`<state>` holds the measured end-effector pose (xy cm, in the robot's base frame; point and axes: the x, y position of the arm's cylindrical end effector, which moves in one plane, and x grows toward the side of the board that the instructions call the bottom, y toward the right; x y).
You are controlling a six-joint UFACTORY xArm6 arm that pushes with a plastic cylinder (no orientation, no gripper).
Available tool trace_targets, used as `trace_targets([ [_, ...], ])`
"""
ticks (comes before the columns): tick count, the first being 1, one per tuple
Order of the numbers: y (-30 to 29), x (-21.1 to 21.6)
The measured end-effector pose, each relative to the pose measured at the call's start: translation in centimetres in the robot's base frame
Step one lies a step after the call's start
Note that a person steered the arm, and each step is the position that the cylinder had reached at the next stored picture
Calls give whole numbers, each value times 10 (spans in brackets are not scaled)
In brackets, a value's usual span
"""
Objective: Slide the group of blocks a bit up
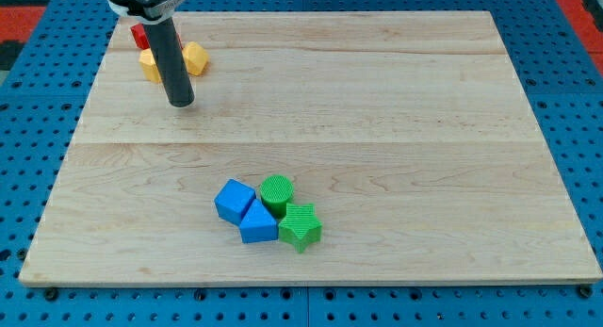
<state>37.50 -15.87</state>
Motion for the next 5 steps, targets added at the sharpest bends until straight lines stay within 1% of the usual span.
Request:
trace_targets([
  [1,21,27],
  [2,91,54],
  [3,160,56],
  [5,160,56],
])
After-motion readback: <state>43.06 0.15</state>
